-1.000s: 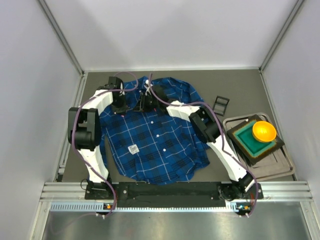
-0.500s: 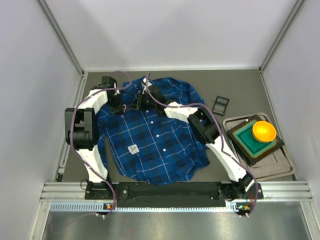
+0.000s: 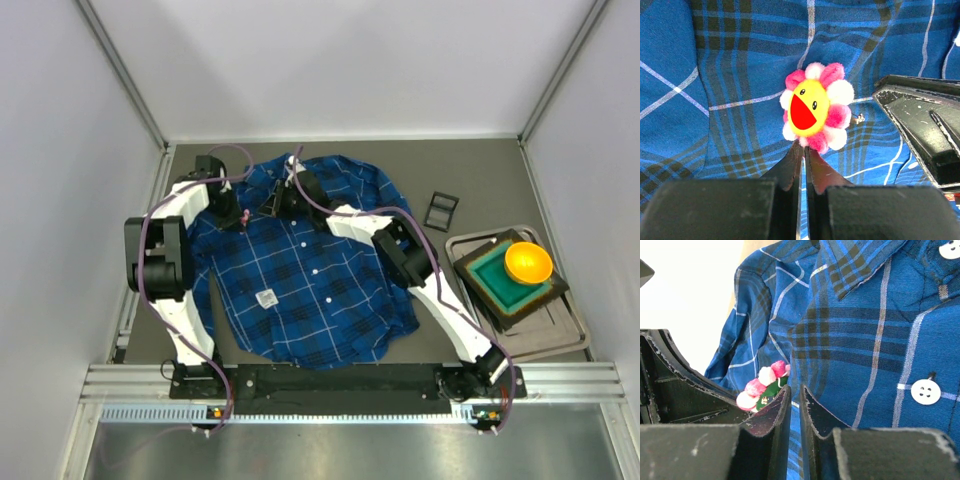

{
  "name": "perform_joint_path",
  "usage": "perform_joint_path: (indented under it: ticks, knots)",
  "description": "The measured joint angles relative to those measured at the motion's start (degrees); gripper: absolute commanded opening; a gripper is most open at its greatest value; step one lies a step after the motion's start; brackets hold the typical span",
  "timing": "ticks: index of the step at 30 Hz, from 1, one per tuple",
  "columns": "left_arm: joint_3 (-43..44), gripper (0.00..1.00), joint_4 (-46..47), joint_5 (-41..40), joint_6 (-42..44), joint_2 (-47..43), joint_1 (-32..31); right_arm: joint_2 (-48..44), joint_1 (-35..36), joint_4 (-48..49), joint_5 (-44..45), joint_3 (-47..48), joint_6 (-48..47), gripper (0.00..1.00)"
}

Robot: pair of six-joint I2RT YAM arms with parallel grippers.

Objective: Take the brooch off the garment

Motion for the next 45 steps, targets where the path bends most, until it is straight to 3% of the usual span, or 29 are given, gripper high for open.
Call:
perform_joint_path:
  ticks: [15,45]
  knots:
    - [-0.72,0.00,1.42,1.42,-1.81,-0.52,0.31,4.04,0.11,0.98,-2.36,2.43,4.74,0.12]
    - [-1.18,0.00,2.47,3.04,-4.39,-0.52,0.61,4.87,0.87,3.19,-5.16,3.91,4.87,0.12]
